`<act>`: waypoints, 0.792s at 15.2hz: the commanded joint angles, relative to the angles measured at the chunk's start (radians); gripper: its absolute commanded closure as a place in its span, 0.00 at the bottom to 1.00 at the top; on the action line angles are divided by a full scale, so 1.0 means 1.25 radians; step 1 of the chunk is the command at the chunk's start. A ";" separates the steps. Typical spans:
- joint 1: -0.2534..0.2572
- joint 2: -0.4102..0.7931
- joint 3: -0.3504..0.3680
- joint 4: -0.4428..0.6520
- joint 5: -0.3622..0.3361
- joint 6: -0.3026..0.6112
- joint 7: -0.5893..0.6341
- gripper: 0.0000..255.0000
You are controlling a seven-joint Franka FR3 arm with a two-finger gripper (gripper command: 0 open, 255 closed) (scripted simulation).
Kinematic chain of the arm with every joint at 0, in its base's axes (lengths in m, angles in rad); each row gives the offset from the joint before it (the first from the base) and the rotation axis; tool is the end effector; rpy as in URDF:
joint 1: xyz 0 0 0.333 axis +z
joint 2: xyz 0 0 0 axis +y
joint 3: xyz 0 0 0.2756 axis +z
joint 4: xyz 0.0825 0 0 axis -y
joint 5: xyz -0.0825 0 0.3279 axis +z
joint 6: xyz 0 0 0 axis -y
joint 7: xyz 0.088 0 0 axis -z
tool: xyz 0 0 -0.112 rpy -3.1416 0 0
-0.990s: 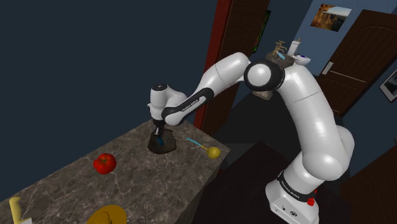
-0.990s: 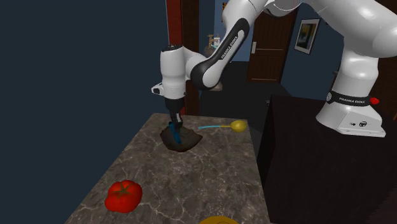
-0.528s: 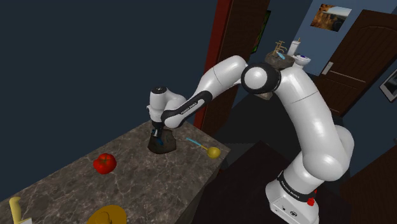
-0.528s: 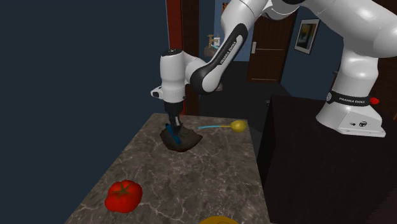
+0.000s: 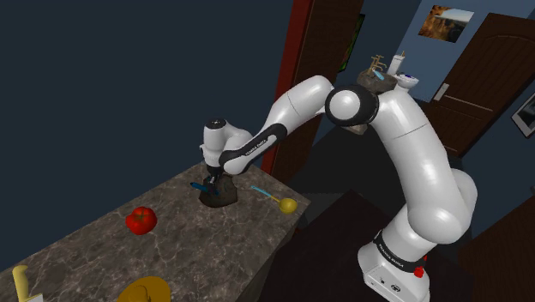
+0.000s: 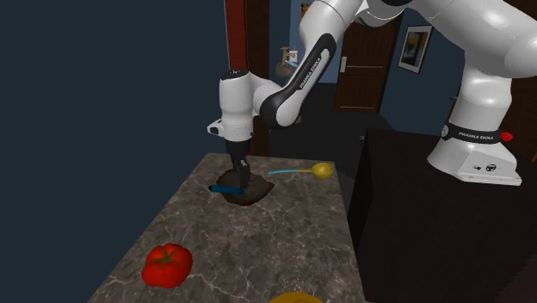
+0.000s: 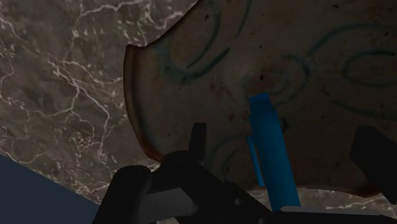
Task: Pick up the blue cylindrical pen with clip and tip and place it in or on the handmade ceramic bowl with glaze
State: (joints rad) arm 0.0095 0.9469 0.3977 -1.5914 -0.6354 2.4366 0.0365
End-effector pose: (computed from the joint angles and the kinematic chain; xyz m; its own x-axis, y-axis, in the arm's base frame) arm 0.5764 0.2171 0.1182 0.7578 0.6524 0.0012 0.6500 -0.7552 0.0845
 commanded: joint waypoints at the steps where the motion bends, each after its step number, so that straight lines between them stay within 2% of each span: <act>1: 0.003 0.008 0.000 0.014 0.002 -0.006 -0.003 0.00; 5: -0.018 -0.075 0.033 -0.028 0.029 -0.050 -0.014 0.00; 12: -0.018 -0.075 0.033 -0.028 0.029 -0.050 -0.014 0.00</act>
State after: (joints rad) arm -0.0129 0.8537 0.4390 -1.6260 -0.5991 2.3740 0.0188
